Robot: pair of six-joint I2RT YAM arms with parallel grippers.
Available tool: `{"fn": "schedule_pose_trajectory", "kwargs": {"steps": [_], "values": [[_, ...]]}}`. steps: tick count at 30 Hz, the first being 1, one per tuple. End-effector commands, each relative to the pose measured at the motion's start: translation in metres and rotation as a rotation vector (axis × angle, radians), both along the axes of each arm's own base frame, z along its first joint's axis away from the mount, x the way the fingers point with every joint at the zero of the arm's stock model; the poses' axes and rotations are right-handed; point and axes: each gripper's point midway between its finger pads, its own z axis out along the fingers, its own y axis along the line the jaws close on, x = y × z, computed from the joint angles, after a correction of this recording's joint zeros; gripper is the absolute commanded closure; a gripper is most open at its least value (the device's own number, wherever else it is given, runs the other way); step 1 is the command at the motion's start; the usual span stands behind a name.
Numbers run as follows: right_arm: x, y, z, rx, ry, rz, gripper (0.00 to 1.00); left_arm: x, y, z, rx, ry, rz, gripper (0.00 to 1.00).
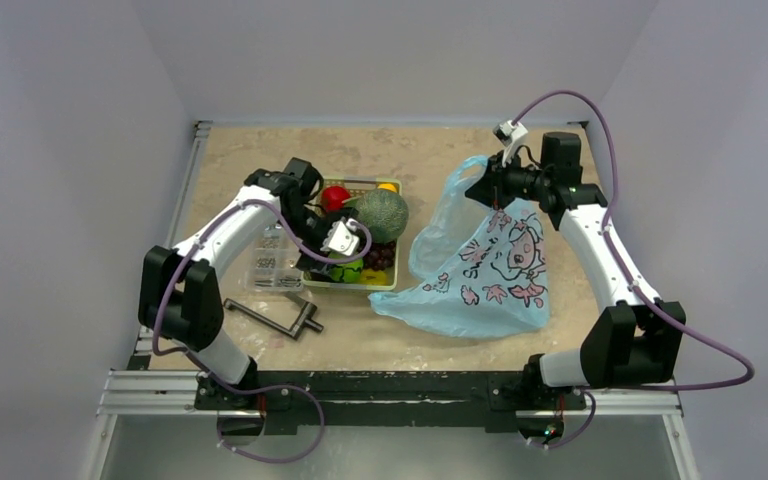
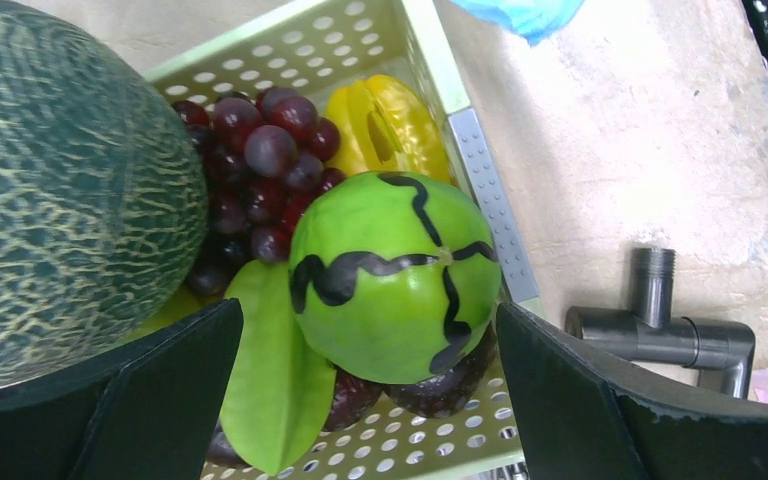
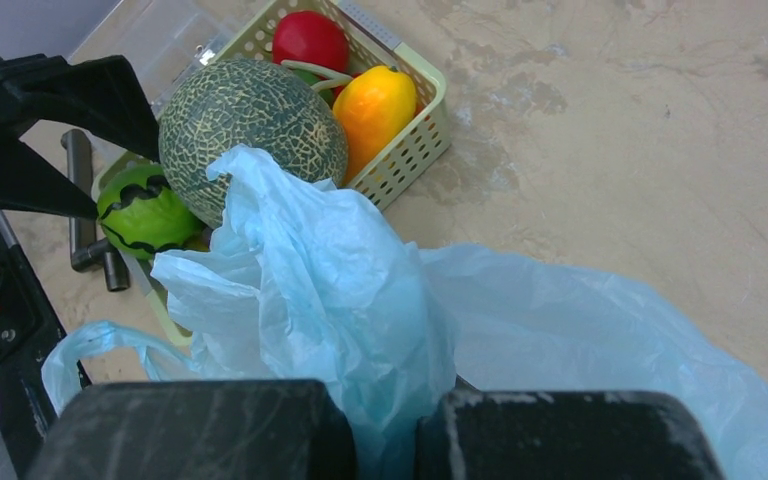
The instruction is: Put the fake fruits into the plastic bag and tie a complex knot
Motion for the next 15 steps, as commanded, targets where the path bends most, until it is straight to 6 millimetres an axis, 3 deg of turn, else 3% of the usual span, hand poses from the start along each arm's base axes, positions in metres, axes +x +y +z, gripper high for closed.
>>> {"fn": "schedule_pose_trajectory", "kwargs": {"steps": [1,5,9,12,15], "values": [[-0.004,0.007,0.035,0.034,-0.081,0.049,1.00,-0.003,0.002,-0.012,0.021,-0.022,-0.058,0.00],[-0.009,0.011,0.045,0.062,-0.092,0.059,1.00,-0.003,0.001,-0.019,0.050,-0.059,-0.079,0.00],[-0.014,0.012,0.049,0.074,-0.098,0.072,1.00,0.004,-0.005,-0.024,0.054,-0.104,-0.072,0.11],[-0.020,0.014,0.053,0.079,-0.109,0.086,1.00,0.006,-0.008,-0.021,0.032,-0.129,-0.057,0.29],[-0.027,0.014,0.062,0.081,-0.131,0.091,1.00,-0.011,-0.006,0.003,-0.032,-0.112,-0.043,0.49]]}}
